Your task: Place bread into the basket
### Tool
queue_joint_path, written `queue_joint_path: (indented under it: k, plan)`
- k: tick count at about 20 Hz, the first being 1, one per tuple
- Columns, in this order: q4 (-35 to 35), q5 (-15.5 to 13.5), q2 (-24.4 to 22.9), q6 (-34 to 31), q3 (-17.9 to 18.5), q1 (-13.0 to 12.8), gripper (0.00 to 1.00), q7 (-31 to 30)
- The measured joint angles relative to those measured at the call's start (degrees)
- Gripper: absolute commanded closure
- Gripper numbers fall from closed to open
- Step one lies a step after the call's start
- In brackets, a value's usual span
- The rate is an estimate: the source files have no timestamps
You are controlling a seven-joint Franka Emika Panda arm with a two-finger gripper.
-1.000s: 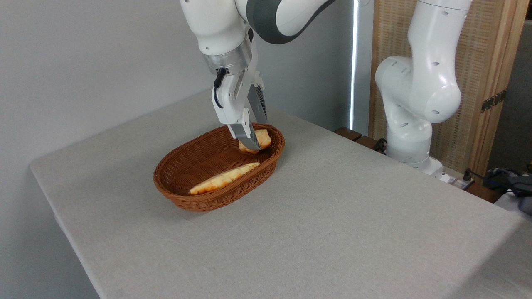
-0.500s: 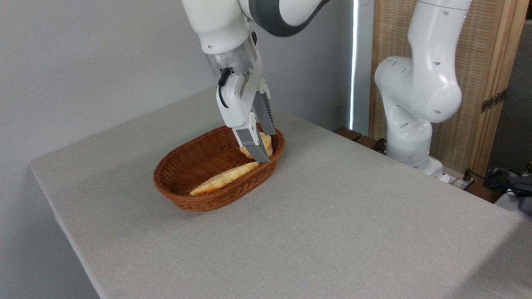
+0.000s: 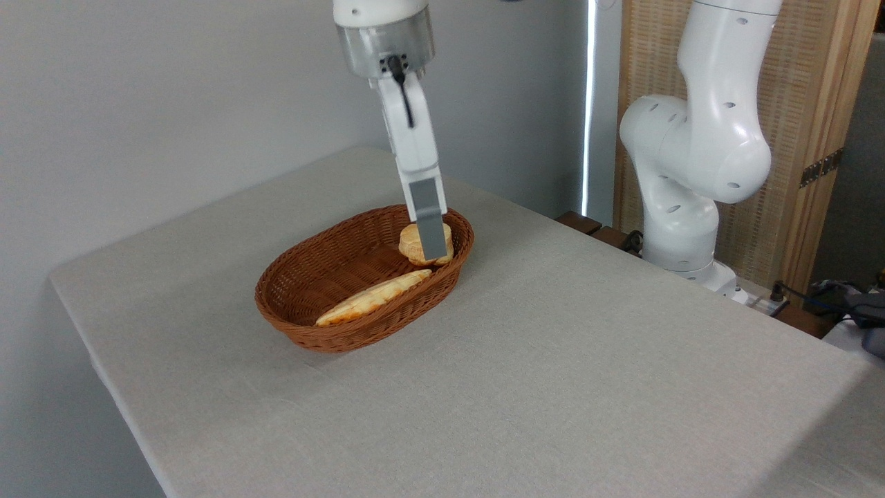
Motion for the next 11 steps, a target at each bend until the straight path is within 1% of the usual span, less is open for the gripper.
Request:
queue_joint_path:
  k: [3, 7, 9, 11]
  plan:
    - [1.3, 0.0, 0.1, 0.0, 0.7, 0.0, 0.0, -8.7]
    - [1.5, 0.0, 0.5, 0.1, 0.7, 0.0, 0.0, -19.3]
    - [1.5, -0.2, 0.6, 0.3, 0.7, 0.0, 0.0, -22.6]
    - [1.5, -0.4, 0.7, 0.5, 0.7, 0.0, 0.0, -23.6]
